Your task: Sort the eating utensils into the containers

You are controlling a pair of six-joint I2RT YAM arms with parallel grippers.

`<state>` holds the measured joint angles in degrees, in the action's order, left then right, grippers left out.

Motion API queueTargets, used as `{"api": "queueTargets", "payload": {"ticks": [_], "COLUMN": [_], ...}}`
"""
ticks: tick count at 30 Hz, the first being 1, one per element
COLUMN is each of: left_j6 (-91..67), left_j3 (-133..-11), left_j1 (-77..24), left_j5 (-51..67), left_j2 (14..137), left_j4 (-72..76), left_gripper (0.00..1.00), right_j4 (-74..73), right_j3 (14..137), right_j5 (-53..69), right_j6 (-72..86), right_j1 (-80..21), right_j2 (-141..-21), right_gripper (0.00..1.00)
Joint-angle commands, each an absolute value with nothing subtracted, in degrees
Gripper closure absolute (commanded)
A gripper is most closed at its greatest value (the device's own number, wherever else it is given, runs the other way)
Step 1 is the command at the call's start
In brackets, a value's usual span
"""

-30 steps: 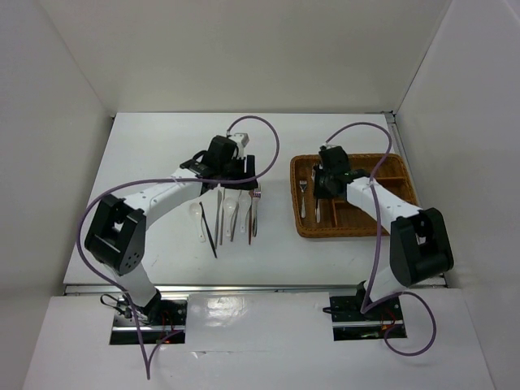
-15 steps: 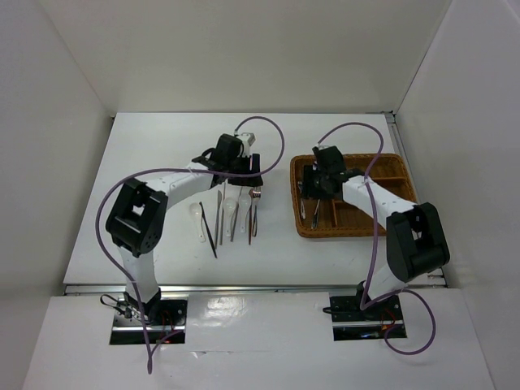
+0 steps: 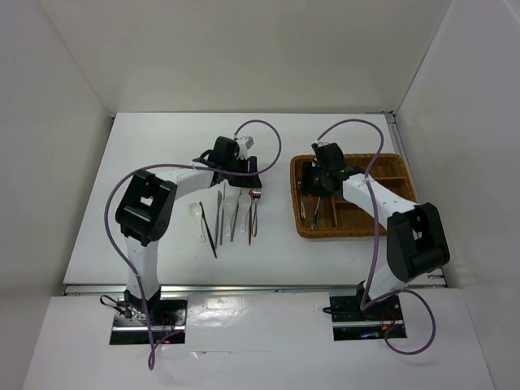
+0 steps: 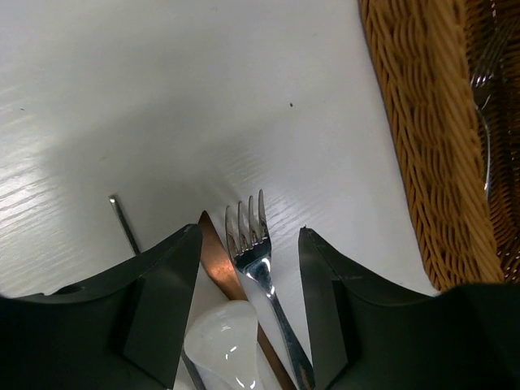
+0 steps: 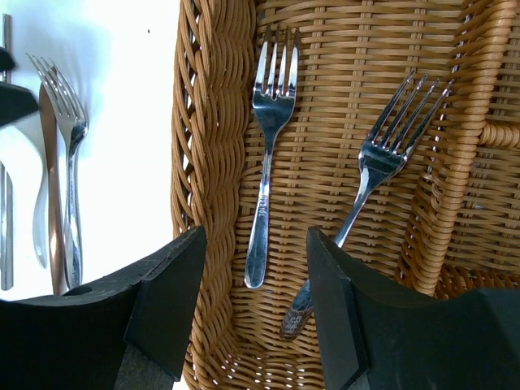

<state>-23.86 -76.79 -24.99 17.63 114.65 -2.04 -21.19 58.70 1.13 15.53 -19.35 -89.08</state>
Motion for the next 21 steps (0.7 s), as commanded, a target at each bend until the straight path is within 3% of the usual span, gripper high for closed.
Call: {"api": "queueTargets", "payload": {"ticks": [1,12,18,21], "left_j6": [-21.10,-20.57,-20.57,-20.57], "left_j3": [-79.01,-80.60,-81.74,-81.74], "left_j1": [-25.05,-25.05,-25.05,-25.05], "left_j5": [22.49,24.87,24.87,24.87], "left_j2": [116.97,120.32,121.99,122.52], "left_j4": [0.09,0.62,0.62,0.62], "left_gripper": [0.36,0.47,0.73,0.80], "right_j4": [-20.57,-21.09,-21.09,-21.62], "right_j3": [61.26,62.31,62.31,62.31], "right_j5": [1.41,1.41,1.41,1.41], "right_j6": [15.12,14.59,15.12,15.12], "right_j1": [-19.86,-19.86,-19.86,-19.86], "right_j2": [-88.24,-88.77,-88.25,-87.55], "right_gripper": [0.40,0.40,0.40,0.40]}}
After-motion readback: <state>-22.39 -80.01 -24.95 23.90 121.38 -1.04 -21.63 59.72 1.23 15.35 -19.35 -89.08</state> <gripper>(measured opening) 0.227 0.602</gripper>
